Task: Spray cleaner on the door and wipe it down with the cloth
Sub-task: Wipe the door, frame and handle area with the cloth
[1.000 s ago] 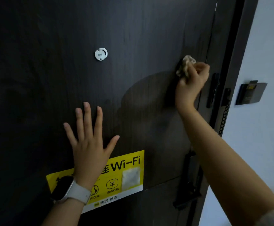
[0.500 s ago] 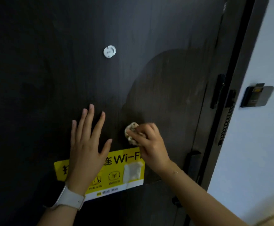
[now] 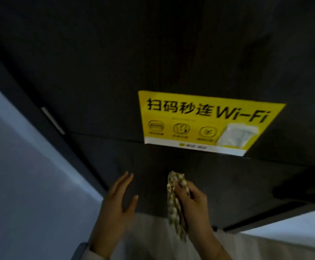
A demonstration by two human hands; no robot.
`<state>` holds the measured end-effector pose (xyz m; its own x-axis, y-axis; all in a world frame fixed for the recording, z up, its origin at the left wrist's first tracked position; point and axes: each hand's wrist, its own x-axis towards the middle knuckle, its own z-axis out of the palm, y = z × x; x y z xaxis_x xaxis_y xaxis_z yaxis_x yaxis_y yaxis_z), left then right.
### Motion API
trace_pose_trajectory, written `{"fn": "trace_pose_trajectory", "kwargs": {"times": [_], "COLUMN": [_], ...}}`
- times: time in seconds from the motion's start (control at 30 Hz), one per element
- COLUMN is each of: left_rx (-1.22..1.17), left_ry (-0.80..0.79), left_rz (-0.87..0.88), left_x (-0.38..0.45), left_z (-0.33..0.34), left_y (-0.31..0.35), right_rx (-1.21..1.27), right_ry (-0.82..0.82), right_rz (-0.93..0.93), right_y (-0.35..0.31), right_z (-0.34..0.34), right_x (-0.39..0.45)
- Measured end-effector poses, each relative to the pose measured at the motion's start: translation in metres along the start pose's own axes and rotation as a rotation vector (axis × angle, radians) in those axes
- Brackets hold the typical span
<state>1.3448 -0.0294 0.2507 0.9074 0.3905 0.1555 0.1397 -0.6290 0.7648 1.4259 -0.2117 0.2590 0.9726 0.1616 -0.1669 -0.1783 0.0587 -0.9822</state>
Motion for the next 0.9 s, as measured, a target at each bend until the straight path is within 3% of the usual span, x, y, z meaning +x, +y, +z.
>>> {"fn": "trace_pose_trajectory", "kwargs": {"times": [0.17, 0.37, 0.57, 0.77, 0.9], "left_rx": [-0.016, -0.146, -0.17, -0.159, -0.212], "left_ry": [-0.083, -0.192, -0.239, -0.333, -0.245], "left_rz": [-0.295, -0.357, -0.15, 0.037, 0.12], "left_x": [-0.034, -0.044, -0.03, -0.005, 0.014], "left_z": [-0.01, -0.042, -0.083, -0.092, -0.061], "left_y": [-0.051, -0.111, -0.194, -0.235, -0.26], "right_rx": [0.012, -0.069, -0.066, -0.14, -0.155], "right_ry": [0.09, 0.231, 0.425, 0.398, 0.414], "right_rz": [0.15, 0.166, 0.034, -0.067, -0.113], "right_y": [0.045, 0.088, 0.11, 0.122, 0.166], "right_z": [0.024, 0.072, 0.149, 0.19, 0.201], "right_x": [-0.017, -0.035, -0.063, -0.057, -0.033]}}
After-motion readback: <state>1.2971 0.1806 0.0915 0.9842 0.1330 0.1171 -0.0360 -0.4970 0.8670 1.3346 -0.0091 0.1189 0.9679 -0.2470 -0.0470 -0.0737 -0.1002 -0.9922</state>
